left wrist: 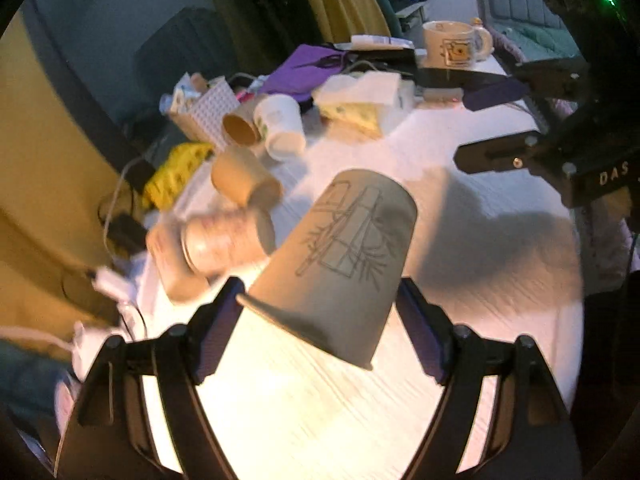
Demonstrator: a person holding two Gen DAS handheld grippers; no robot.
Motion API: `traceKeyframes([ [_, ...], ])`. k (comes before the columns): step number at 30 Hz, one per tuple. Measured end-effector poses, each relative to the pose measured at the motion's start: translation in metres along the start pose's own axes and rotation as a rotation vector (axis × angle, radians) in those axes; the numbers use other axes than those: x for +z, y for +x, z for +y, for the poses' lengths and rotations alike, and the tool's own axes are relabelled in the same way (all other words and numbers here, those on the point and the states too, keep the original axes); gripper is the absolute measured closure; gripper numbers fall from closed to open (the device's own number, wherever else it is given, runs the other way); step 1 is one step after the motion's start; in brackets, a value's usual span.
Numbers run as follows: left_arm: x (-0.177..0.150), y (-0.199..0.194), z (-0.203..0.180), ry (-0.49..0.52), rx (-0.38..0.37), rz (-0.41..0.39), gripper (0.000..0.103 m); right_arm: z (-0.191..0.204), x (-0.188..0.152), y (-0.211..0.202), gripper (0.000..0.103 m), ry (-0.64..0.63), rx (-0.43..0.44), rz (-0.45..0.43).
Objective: Flip cup upright
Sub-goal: 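Close the right gripper on the side of a lying brown paper cup, then lift the brown cup and rotate the right gripper to turn it upright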
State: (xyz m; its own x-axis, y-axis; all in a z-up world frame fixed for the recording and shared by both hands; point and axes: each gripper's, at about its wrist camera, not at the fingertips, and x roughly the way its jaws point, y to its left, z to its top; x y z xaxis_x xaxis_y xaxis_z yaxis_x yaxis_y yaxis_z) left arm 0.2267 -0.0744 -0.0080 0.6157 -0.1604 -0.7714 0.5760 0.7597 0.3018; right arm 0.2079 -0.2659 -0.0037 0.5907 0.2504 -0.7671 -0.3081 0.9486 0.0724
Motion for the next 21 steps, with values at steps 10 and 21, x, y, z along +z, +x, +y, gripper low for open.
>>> traceKeyframes([
  [10,-0.06,-0.019,-0.031,-0.142,-0.056,-0.027,0.025,0.031,-0.055,-0.03,0.023,-0.05,0.026,0.003],
  [21,-0.065,-0.008,-0.077,-0.106,-0.122,-0.007,0.025,0.015,-0.09,-0.012,0.023,-0.069,0.029,0.067],
])
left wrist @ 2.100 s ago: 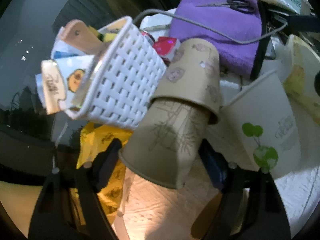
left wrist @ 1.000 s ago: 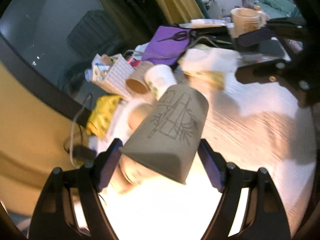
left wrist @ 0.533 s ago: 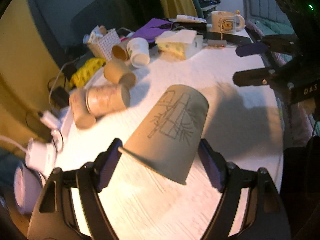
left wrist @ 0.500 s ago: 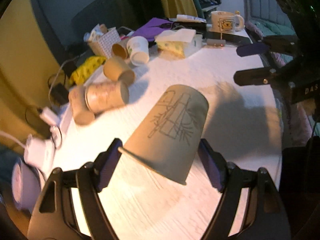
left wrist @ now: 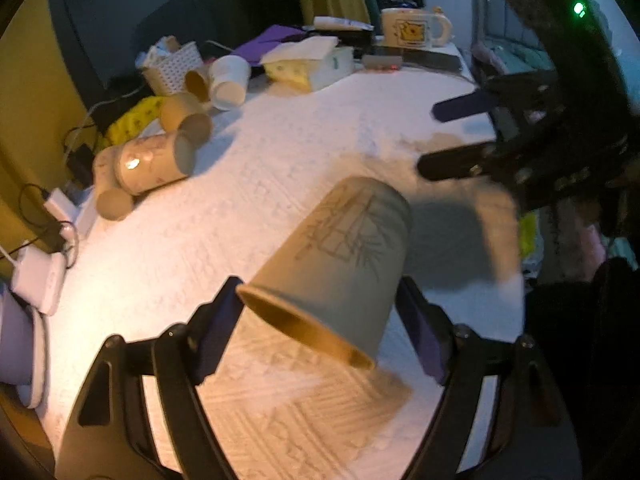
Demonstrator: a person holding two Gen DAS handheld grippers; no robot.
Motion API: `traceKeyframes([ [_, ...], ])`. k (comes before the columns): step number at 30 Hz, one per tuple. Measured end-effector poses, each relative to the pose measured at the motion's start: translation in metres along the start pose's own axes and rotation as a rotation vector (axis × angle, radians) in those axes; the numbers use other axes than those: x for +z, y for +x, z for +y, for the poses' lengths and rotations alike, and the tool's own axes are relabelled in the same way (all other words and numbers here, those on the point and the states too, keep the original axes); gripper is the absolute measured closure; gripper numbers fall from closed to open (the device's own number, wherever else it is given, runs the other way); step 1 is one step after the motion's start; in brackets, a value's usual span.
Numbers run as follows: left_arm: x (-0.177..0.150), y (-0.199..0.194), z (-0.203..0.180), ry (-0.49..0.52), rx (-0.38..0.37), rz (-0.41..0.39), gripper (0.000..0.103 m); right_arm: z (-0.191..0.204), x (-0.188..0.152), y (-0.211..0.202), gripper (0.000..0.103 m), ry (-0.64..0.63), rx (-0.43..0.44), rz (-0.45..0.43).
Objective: Flip cup upright
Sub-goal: 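Lift the brown cup and rotate the right gripper to turn it upright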
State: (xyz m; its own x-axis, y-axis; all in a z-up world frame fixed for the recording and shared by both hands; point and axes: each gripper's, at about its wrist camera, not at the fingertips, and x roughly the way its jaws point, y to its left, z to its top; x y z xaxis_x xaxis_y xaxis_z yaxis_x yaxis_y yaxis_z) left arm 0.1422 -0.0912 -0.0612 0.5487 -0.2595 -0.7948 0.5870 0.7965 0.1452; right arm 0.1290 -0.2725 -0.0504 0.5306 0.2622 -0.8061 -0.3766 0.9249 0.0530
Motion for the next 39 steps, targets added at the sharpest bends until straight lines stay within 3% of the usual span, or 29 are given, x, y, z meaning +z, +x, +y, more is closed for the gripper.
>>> traceKeyframes([
  [6,0.003,0.001,-0.009,0.04,0.013,0.0,0.024,0.002,0.002,0.012,0.023,-0.027,0.01,0.011],
  [12,0.003,-0.006,0.003,-0.045,-0.001,-0.035,0.022,0.008,0.007,0.013,0.023,-0.074,-0.003,0.021],
  [13,0.003,-0.009,0.005,-0.059,-0.005,-0.042,0.019,0.01,0.008,0.011,0.023,-0.092,-0.007,0.019],
  [14,0.003,-0.013,0.007,-0.076,-0.009,-0.053,0.01,0.012,0.009,0.009,0.023,-0.108,-0.007,0.018],
  [18,-0.003,-0.027,0.008,-0.107,-0.029,-0.076,0.007,0.024,0.015,0.001,0.023,-0.241,0.003,0.03],
  [22,-0.012,-0.039,0.009,-0.139,-0.016,-0.095,0.007,0.04,0.019,-0.003,0.023,-0.386,0.105,0.084],
  [33,-0.077,-0.077,0.036,-0.372,0.04,-0.152,0.007,0.097,0.035,0.001,0.023,-0.71,0.19,0.172],
  [39,-0.121,-0.092,0.059,-0.583,0.018,-0.182,0.007,0.131,0.036,0.013,0.023,-0.92,0.21,0.264],
])
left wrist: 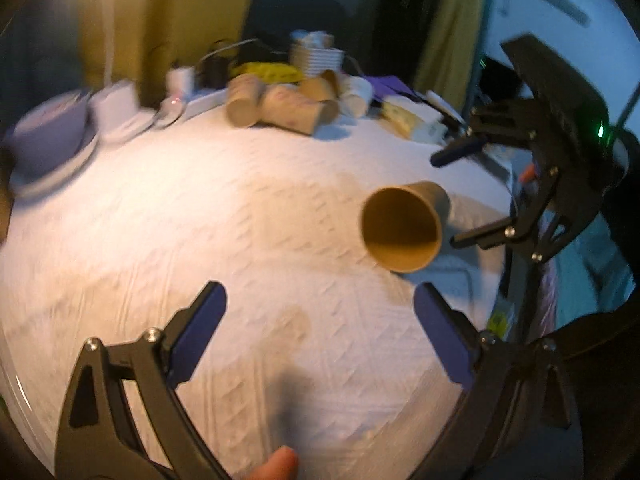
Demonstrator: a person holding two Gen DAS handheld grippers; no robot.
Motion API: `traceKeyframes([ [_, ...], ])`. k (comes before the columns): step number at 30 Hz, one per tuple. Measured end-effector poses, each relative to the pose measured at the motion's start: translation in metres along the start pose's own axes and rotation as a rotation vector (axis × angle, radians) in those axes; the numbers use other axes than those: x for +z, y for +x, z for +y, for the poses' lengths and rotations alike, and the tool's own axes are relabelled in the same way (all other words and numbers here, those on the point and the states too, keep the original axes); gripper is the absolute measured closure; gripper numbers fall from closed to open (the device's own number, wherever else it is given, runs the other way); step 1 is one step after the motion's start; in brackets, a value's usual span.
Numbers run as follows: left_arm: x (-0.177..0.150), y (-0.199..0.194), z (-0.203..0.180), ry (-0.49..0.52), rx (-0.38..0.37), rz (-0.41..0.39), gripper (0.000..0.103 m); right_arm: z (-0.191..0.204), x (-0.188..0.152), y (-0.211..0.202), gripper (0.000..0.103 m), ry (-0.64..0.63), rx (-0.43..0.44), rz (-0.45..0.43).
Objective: Flip cup upright
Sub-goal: 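Lift the brown cup and rotate the right gripper to turn it upright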
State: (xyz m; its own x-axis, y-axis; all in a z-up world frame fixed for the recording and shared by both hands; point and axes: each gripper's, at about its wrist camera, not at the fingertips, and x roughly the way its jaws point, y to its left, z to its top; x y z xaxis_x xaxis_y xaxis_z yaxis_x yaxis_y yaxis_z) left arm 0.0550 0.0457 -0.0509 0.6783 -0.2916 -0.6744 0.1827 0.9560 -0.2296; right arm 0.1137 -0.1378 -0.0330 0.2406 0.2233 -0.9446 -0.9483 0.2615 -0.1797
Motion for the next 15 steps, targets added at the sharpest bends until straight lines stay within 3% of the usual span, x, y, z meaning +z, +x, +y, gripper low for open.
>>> traceKeyframes([
  [6,-0.017,-0.01,0.023,-0.076,0.018,-0.001,0.007,0.012,0.019,0.017,0.023,-0.137,0.022,0.098],
  [10,-0.02,-0.016,0.026,-0.083,0.007,-0.019,0.007,0.023,0.031,0.028,0.023,-0.236,0.044,0.156],
  [15,-0.023,-0.016,0.026,-0.078,0.003,-0.019,0.007,0.023,0.042,0.043,0.023,-0.27,0.062,0.205],
])
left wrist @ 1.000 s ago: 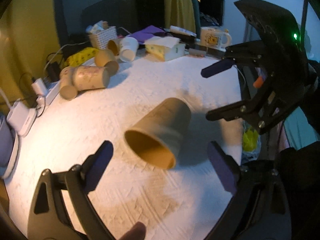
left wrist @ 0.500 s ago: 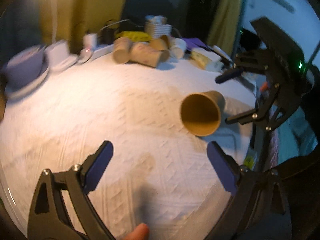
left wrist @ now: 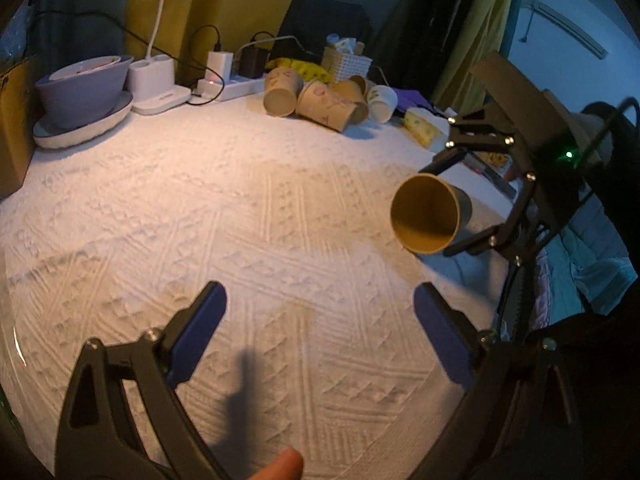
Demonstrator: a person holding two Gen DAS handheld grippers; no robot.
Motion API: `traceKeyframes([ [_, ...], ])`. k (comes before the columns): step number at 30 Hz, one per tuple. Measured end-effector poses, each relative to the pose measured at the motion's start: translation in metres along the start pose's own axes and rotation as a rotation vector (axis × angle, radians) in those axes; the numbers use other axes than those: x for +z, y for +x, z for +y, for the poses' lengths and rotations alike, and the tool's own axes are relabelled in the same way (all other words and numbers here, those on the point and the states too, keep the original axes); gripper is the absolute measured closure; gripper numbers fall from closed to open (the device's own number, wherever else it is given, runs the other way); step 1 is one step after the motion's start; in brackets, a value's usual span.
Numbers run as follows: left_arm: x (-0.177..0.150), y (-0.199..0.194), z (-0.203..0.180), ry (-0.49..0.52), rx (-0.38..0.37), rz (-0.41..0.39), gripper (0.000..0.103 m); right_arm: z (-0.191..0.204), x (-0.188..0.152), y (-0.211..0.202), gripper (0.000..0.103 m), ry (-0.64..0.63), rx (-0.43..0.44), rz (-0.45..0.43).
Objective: Flip cup upright
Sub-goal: 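Lift the brown cup and rotate the right gripper to turn it upright, then lower the upright brown cup onto the table with the right gripper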
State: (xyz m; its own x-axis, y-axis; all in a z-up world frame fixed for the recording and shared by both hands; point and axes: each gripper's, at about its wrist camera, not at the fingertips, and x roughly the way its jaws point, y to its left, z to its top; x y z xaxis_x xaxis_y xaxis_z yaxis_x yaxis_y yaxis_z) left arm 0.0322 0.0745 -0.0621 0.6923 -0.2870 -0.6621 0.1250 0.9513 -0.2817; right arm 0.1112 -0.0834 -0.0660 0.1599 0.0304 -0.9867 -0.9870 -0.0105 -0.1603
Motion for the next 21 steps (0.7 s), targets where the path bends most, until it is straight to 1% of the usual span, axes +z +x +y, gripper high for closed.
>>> traceKeyframes([
  [6,0.001,0.0,0.003,-0.017,0.006,-0.003,0.007,-0.005,0.007,0.011,0.023,-0.012,0.022,0.045],
  [7,0.0,0.0,0.003,-0.016,0.007,0.0,0.007,-0.006,0.007,0.012,0.024,-0.006,0.028,0.05],
  [8,0.001,0.001,0.003,-0.016,0.011,0.003,0.007,-0.006,0.007,0.013,0.029,-0.003,0.03,0.053],
  [11,0.001,0.002,0.003,-0.019,0.021,0.006,0.007,-0.007,0.007,0.013,0.03,0.002,0.031,0.052],
  [14,0.004,0.004,0.004,-0.03,0.041,0.01,0.007,-0.006,0.005,0.008,0.03,0.016,0.028,0.028],
  [18,0.008,0.006,0.002,-0.032,0.063,0.014,0.007,-0.01,-0.001,-0.003,0.03,0.06,0.021,-0.037],
  [21,0.012,0.008,-0.003,-0.028,0.075,0.01,0.007,-0.017,-0.007,-0.012,0.03,0.119,0.005,-0.096],
])
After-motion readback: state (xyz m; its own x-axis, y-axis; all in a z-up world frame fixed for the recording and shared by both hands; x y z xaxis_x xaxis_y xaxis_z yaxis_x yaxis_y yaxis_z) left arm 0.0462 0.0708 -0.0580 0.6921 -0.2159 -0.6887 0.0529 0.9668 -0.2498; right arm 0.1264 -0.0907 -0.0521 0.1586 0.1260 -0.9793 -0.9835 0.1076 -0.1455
